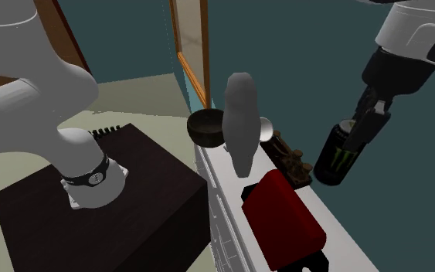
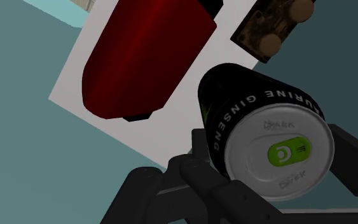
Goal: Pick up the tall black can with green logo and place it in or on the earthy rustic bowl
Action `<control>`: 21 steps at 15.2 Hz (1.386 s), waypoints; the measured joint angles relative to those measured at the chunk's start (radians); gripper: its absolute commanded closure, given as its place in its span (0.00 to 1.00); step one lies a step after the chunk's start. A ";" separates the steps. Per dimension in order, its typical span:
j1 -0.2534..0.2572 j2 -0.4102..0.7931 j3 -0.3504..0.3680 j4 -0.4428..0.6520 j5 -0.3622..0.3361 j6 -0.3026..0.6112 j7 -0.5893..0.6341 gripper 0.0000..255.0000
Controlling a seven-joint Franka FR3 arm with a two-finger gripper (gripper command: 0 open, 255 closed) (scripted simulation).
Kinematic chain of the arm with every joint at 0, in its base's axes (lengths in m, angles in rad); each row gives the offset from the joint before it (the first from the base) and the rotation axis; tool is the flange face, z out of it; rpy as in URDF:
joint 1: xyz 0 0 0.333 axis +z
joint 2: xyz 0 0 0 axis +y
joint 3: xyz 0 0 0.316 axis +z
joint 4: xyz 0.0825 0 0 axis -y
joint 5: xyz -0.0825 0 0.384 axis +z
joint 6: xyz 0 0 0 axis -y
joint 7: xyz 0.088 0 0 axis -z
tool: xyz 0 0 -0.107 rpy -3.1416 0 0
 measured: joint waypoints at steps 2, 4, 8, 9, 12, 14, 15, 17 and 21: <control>0.001 -0.002 0.001 0.024 0.001 -0.026 -0.001 1.00; 0.001 -0.023 0.005 0.011 0.008 -0.033 0.002 1.00; 0.001 -0.147 0.028 -0.140 0.052 0.002 0.028 1.00; 0.000 -0.180 0.033 -0.175 0.065 0.007 0.030 1.00; 0.005 -0.289 0.051 -0.290 0.111 0.023 0.045 1.00; 0.014 -0.348 0.063 -0.346 0.138 0.025 0.058 1.00; 0.022 -0.379 0.070 -0.377 0.153 0.029 0.068 1.00; 0.033 -0.440 0.080 -0.429 0.181 0.026 0.080 1.00; 0.067 -0.558 0.103 -0.533 0.242 0.027 0.111 1.00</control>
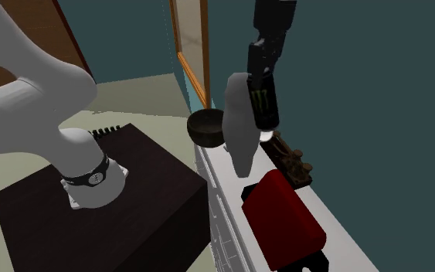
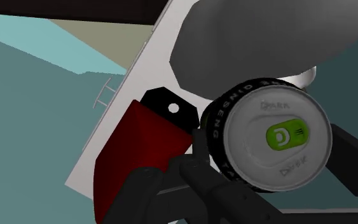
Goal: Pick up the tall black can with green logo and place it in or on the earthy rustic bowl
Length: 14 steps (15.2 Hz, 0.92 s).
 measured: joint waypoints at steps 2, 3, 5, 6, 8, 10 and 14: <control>0.020 -0.060 0.009 -0.035 0.031 -0.018 0.015 1.00; 0.031 -0.087 0.015 -0.055 0.045 -0.022 0.026 1.00; 0.053 -0.134 0.029 -0.087 0.072 -0.031 0.049 1.00; 0.064 -0.156 0.035 -0.100 0.085 -0.037 0.060 1.00; 0.088 -0.208 0.043 -0.124 0.112 -0.058 0.079 1.00; 0.115 -0.259 0.057 -0.154 0.142 -0.072 0.105 1.00; 0.165 -0.338 0.086 -0.170 0.191 -0.121 0.165 1.00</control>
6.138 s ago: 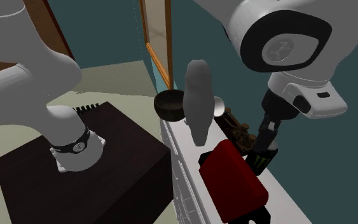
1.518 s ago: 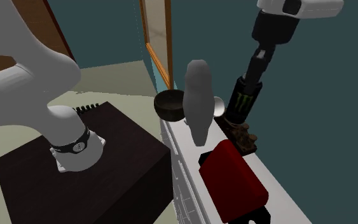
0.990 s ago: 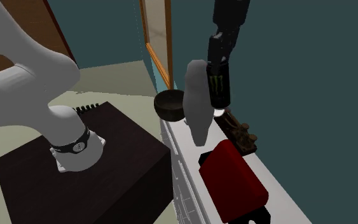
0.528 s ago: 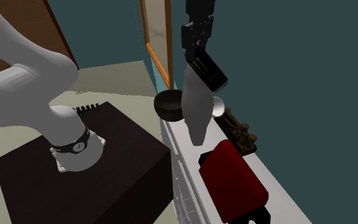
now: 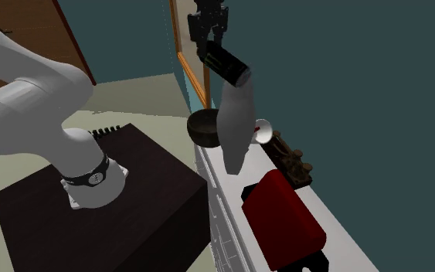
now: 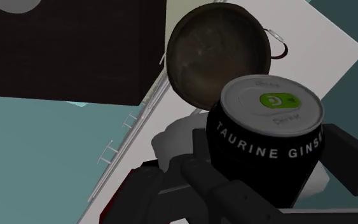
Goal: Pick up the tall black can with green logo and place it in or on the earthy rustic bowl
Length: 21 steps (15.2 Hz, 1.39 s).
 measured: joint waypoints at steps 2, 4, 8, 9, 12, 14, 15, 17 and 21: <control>0.011 -0.011 0.015 -0.021 0.013 0.013 0.016 1.00; 0.015 -0.013 0.021 -0.044 0.019 0.034 0.017 1.00; 0.017 -0.005 0.038 -0.090 0.028 0.089 0.017 1.00; 0.017 -0.001 0.042 -0.100 0.029 0.103 0.016 1.00; 0.019 0.004 0.053 -0.137 0.036 0.145 0.014 1.00; 0.019 0.011 0.061 -0.157 0.039 0.171 0.014 1.00; 0.020 0.012 0.065 -0.169 0.042 0.185 0.014 1.00; 0.020 0.019 0.074 -0.189 0.046 0.212 0.014 1.00; 0.019 0.041 0.093 -0.228 0.051 0.272 0.015 1.00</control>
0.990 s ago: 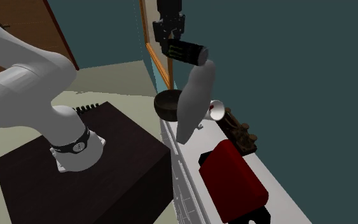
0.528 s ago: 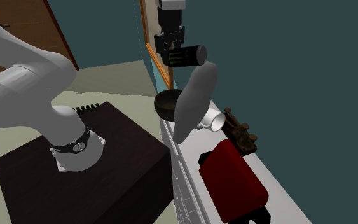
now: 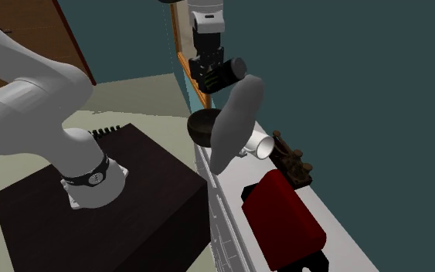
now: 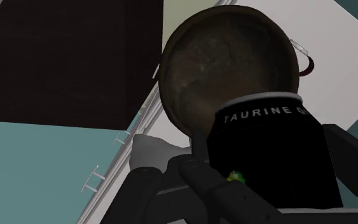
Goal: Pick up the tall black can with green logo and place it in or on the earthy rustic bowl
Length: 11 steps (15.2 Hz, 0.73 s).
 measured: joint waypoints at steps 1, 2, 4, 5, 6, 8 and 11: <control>0.001 0.002 0.003 -0.012 0.002 0.014 -0.001 1.00; -0.001 0.012 0.010 -0.023 0.003 0.034 -0.001 1.00; -0.002 0.020 0.018 -0.030 0.004 0.050 0.003 1.00; -0.002 0.022 0.019 -0.031 0.004 0.053 0.003 1.00; -0.003 0.023 0.020 -0.031 0.004 0.054 0.003 1.00; -0.003 0.024 0.020 -0.031 0.004 0.055 0.004 1.00; -0.003 0.024 0.020 -0.031 0.004 0.055 0.004 0.00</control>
